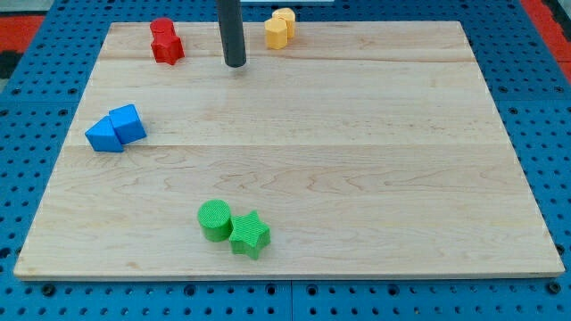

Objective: Push the green circle along with the green star right a bit

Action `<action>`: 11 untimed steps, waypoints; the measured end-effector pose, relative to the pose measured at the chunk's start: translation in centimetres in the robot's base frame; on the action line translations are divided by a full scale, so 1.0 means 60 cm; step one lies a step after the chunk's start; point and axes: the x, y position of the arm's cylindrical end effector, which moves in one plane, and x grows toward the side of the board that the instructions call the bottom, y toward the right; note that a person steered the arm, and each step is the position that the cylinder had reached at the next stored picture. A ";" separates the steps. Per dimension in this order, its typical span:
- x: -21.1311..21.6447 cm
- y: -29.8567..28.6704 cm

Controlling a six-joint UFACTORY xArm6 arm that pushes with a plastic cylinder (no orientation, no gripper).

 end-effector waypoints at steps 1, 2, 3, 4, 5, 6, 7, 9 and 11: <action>0.049 0.031; 0.119 0.035; 0.180 0.017; 0.227 -0.063; 0.284 -0.096; 0.344 -0.105; 0.386 -0.103; 0.483 -0.064; 0.483 0.018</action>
